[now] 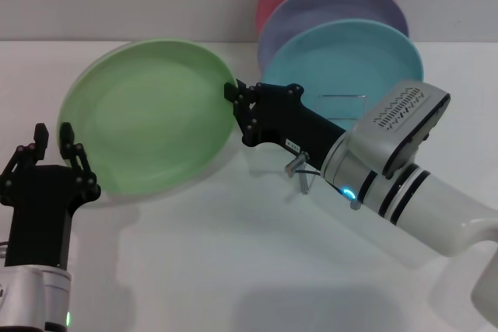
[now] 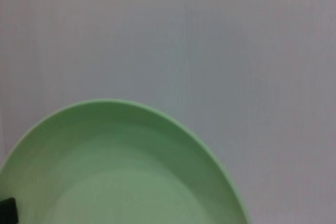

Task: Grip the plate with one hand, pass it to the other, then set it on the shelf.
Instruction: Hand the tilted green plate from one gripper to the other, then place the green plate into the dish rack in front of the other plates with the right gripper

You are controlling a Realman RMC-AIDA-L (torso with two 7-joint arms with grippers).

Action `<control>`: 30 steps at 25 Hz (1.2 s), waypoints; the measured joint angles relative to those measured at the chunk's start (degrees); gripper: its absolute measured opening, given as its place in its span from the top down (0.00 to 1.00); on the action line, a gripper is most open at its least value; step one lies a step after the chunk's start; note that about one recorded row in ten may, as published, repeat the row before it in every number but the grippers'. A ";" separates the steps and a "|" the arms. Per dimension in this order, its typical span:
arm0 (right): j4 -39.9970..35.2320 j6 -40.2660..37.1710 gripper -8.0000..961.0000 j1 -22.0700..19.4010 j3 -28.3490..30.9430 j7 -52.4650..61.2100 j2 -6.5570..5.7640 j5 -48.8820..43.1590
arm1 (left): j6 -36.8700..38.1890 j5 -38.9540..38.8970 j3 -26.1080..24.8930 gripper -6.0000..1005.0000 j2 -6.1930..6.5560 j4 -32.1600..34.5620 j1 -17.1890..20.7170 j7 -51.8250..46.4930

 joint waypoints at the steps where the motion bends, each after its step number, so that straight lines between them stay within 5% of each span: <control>1: 0.00 0.00 0.97 0.00 0.00 0.00 0.00 0.00 | 0.00 0.00 0.00 0.85 0.00 0.00 0.00 0.00; 10: 0.04 -0.31 0.97 0.46 0.00 0.00 0.00 1.12 | 0.40 4.42 0.00 0.68 0.23 0.46 0.81 -4.07; 18: 1.02 -0.22 0.97 0.86 0.00 0.00 0.00 1.97 | 9.00 15.73 -0.46 0.68 0.48 2.05 4.76 -15.39; 23: 1.43 3.22 0.97 0.57 0.01 -0.04 0.00 2.72 | 17.46 17.86 -2.71 0.68 0.56 8.49 4.65 -29.14; 30: 1.41 10.16 0.97 -2.09 0.01 -0.13 0.00 2.83 | 19.93 17.66 -6.66 0.68 0.46 19.06 0.92 -42.25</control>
